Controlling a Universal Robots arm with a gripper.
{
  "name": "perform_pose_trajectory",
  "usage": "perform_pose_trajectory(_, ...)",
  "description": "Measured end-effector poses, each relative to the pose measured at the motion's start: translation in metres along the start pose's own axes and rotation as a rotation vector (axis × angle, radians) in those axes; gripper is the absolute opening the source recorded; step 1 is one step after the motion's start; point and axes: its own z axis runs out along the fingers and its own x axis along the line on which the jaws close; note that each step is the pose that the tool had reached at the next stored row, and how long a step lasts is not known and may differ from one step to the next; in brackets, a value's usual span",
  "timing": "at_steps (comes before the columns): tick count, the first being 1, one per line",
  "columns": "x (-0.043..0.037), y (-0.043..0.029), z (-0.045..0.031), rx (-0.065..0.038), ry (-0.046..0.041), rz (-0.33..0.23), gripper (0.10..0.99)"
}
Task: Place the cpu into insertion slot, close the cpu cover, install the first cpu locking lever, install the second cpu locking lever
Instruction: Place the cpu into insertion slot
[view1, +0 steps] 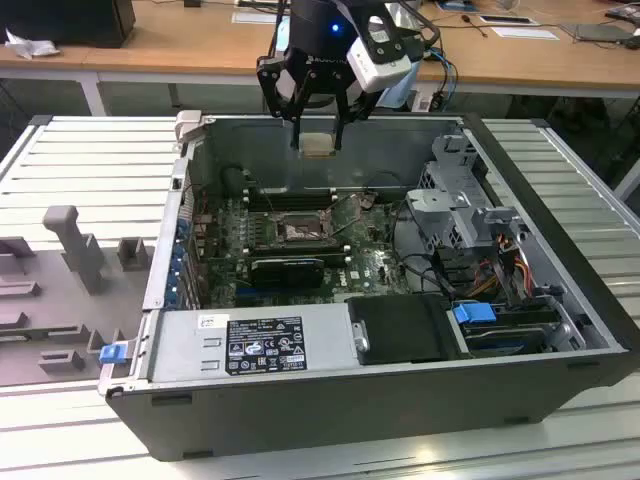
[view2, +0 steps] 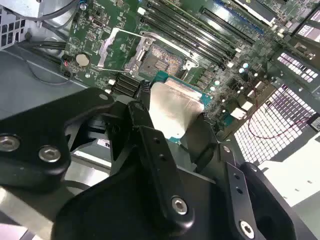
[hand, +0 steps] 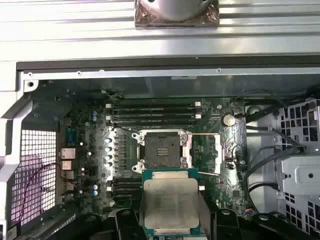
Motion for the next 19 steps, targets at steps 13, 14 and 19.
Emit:
perform_pose_trajectory(13, 0.0, 0.0, 0.0001, -0.001, -0.0058, 0.065, 0.529)
perform_pose_trajectory(14, 0.0, 0.0, 0.0001, -0.001, -0.0065, 0.073, 0.529)
perform_pose_trajectory(19, 0.0, 0.0, 0.0002, -0.003, -0.0127, 0.142, 0.529)
